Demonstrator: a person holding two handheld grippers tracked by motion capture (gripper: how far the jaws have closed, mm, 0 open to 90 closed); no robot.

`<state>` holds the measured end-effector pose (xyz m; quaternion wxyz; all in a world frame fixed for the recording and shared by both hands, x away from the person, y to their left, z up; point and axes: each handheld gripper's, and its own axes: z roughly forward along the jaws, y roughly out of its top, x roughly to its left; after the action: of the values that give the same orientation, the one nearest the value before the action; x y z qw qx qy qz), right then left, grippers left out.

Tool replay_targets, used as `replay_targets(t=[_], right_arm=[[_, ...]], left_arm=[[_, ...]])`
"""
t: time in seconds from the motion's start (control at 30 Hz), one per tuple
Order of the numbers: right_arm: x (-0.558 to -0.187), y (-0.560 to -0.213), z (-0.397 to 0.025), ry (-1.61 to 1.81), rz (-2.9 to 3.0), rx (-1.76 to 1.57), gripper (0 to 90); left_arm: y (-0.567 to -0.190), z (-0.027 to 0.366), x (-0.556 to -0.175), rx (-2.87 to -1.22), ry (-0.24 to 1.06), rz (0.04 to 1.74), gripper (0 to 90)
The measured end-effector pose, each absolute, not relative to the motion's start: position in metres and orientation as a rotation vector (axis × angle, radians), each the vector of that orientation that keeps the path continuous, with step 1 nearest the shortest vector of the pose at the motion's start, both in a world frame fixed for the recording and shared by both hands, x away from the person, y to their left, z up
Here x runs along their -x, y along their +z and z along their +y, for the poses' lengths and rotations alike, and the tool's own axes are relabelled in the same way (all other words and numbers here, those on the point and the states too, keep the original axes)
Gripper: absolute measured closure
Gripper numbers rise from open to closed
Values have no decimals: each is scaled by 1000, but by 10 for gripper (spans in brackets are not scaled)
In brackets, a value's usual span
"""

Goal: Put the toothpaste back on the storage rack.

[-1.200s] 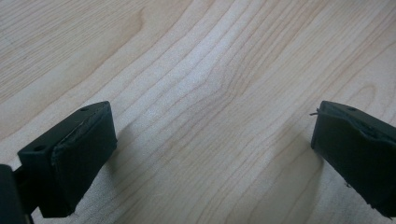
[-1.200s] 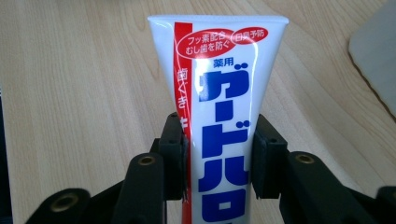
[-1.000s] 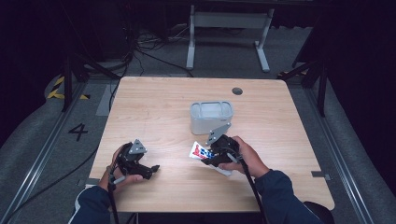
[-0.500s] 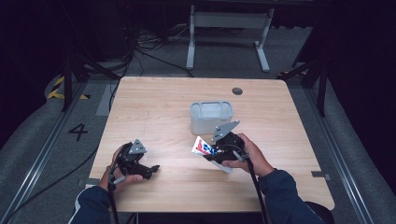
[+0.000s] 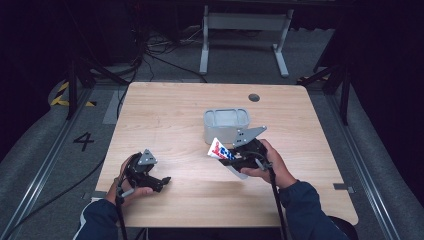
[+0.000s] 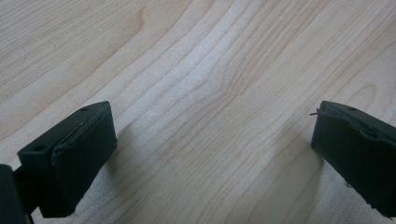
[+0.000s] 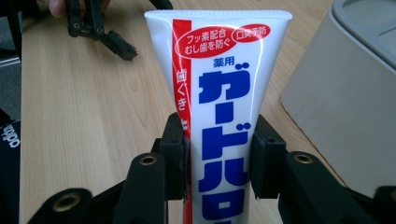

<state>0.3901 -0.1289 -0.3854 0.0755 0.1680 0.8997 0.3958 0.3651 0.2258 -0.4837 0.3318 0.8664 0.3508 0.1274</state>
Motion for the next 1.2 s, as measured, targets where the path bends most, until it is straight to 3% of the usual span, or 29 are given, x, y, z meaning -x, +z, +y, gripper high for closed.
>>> replay_targets(t=[1.2], right_arm=[[-395, -368, -144, 1391, 2475, -536, 644]], left_arm=[[-484, 226, -365, -2263, 332, 916, 4]])
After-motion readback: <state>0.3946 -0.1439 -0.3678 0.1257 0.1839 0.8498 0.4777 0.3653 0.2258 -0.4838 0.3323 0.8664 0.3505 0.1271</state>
